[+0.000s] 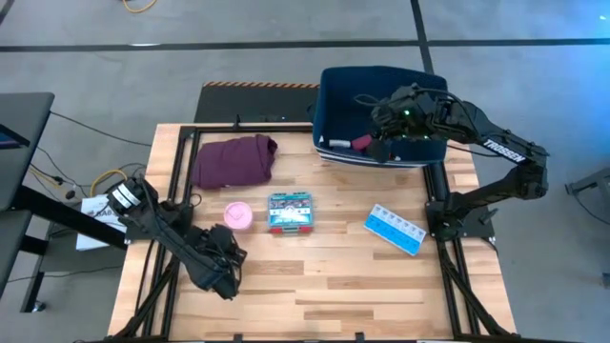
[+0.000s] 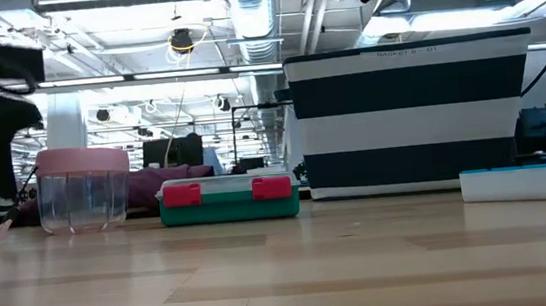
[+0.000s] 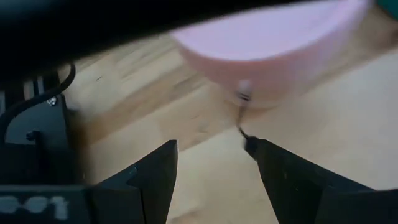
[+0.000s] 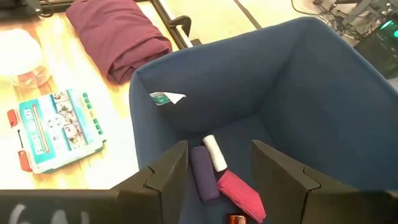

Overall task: Pick & place medical supplies in basket/bin
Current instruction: Put the pink pill dispenser into the blue bin

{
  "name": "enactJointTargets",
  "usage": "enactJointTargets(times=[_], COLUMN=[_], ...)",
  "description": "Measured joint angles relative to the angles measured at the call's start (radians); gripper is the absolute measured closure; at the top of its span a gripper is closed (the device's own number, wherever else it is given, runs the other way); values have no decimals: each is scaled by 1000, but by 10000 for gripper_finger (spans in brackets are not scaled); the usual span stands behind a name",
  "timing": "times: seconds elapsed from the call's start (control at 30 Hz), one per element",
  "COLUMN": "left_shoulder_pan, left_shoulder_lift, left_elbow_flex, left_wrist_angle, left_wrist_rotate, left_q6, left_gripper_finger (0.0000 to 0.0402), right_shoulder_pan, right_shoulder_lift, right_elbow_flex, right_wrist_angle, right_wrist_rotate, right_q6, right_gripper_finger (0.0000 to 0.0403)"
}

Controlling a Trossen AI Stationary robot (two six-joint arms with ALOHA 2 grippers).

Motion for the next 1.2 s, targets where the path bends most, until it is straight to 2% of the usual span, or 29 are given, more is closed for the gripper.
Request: enactJointTargets(times=[0.27, 0.5, 0.8, 1.07, 1.2], left_shoulder_pan=[-12, -38, -42, -42, -42], left_shoulder_lift=[-48, -80, -80, -80, -80], left_elbow_flex=[-59, -59, -81, -216, -260], left_wrist_angle=[100, 51, 117, 363, 393], left_wrist_rotate=[-6, -53, -95, -129, -150], left_q6=[-55, -86, -112, -138, -156], left_gripper_finger=[191, 191, 191, 191, 191], right_shoulder_pan=[-1, -1, -1, -1, -1], right_shoulder_lift=[0, 0, 0, 0, 0], right_elbow_flex=[0, 0, 0, 0, 0], right_wrist_angle=[15, 44, 44, 44, 44], right_wrist_rotate=[0, 0, 0, 0, 0], right_q6=[0, 28, 27, 27, 27], right_gripper_finger=[237, 237, 237, 241, 242])
